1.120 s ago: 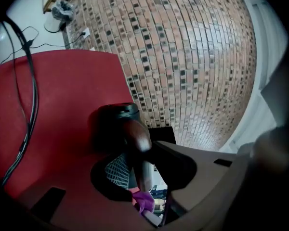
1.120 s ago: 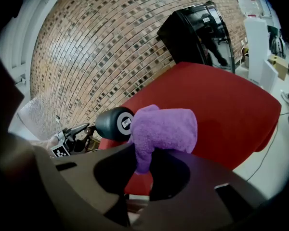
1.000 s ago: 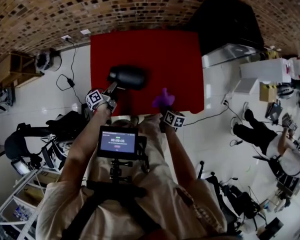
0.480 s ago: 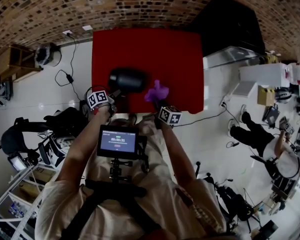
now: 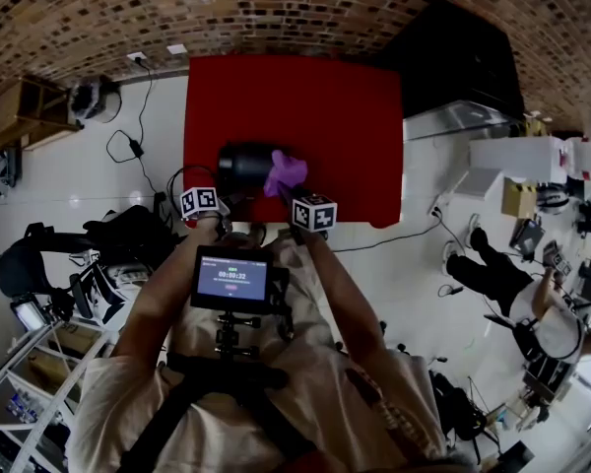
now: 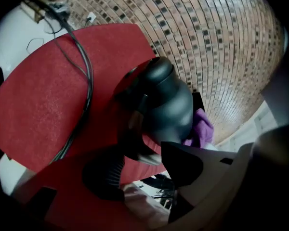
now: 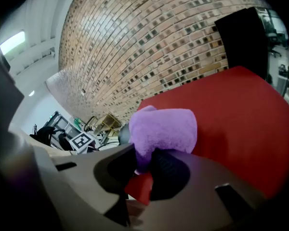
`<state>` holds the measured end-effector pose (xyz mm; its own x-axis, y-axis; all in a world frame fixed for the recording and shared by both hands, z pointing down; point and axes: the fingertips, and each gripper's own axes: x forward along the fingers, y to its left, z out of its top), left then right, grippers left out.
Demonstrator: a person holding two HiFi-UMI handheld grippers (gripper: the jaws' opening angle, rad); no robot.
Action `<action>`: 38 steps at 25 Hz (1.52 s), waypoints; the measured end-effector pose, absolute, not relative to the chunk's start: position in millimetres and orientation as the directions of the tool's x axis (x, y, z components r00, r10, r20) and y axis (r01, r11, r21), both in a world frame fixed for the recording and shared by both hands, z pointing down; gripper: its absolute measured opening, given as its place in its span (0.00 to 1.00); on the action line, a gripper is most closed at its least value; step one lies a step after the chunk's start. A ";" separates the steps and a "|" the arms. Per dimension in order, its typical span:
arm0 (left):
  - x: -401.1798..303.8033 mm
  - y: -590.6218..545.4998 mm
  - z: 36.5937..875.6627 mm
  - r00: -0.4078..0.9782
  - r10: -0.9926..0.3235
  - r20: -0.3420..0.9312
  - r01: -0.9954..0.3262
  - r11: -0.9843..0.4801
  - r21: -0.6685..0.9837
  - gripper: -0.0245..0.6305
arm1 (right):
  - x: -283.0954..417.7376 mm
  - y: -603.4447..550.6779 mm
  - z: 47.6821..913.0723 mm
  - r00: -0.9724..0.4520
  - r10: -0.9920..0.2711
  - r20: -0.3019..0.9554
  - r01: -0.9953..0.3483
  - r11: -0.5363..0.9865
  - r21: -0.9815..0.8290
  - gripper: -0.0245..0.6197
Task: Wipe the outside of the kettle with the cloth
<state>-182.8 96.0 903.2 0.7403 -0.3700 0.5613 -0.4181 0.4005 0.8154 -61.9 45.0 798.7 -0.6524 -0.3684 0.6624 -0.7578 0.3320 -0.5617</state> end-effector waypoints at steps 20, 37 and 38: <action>-284.0 70.3 812.6 0.445 -0.458 0.769 -0.895 -0.256 0.365 0.41 | -57.8 59.9 800.2 -0.643 -0.313 0.699 -0.764 0.330 -0.555 0.16; -191.9 50.7 821.0 0.517 -0.285 0.807 -0.703 -0.680 0.211 0.38 | -139.0 -60.4 828.5 -0.622 0.066 0.780 -0.635 0.540 -0.552 0.16; -192.7 52.0 822.9 0.518 -0.274 0.810 -0.699 -0.681 0.216 0.37 | -153.8 -61.9 836.4 -0.615 0.126 0.778 -0.615 0.541 -0.574 0.16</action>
<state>-192.7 52.0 822.9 0.5175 -0.2743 0.8105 -0.6995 -0.6812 0.2161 -153.8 -61.9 836.4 -0.6152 0.1264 0.7782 -0.6146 0.5412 -0.5739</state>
